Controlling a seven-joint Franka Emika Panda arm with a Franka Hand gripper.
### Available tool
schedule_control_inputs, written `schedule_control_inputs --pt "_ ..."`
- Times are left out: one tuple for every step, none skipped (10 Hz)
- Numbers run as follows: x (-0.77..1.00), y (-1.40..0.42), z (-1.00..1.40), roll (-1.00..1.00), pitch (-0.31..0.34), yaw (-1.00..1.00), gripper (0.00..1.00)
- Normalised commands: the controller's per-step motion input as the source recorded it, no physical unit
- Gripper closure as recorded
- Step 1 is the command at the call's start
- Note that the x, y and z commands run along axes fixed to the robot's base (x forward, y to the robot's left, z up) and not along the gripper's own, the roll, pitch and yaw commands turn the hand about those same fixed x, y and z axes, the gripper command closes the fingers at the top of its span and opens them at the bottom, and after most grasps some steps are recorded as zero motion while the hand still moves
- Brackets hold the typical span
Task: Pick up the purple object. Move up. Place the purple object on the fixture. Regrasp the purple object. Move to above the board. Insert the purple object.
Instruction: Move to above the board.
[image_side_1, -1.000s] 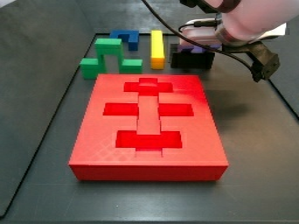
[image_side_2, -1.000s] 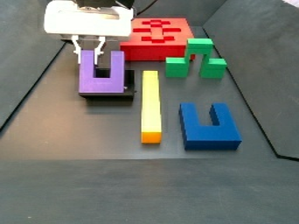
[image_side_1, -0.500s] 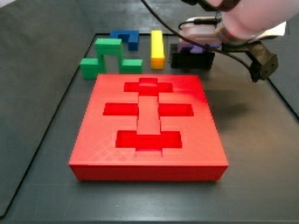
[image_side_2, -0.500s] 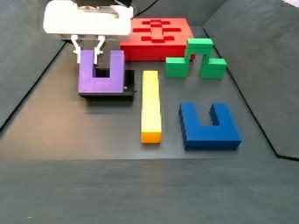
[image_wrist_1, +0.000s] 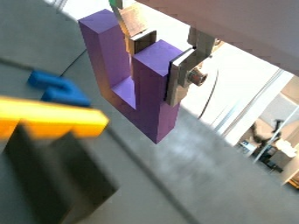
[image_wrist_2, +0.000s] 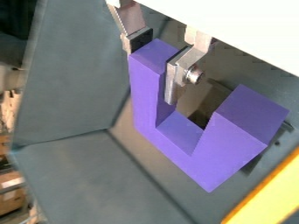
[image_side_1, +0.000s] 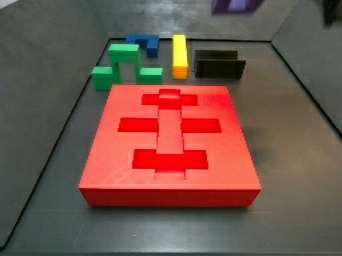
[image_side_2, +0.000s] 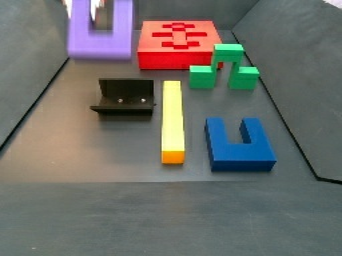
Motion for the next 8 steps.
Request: schedule_control_inputs --pt "-0.05 -0.03 1.4 0.0 0.067 -0.03 1.0" --pt "-0.05 -0.02 1.4 -0.01 0.076 -0.01 1.0" --pt "-0.02 -0.01 0.74 -0.01 0.083 0.0 1.0" --pt "0.02 -0.01 0.26 0.01 0.095 0.02 1.0" --pt "-1.3 -1.4 0.28 -1.0 0.117 -0.07 1.0" --pt "-1.32 -1.4 0.29 -1.0 0.103 -0.06 1.0" --pt "-1.38 -1.4 0.31 -1.0 0.079 -0.05 1.0" --pt "-1.4 -1.32 0.27 -1.0 0.063 -0.04 1.0"
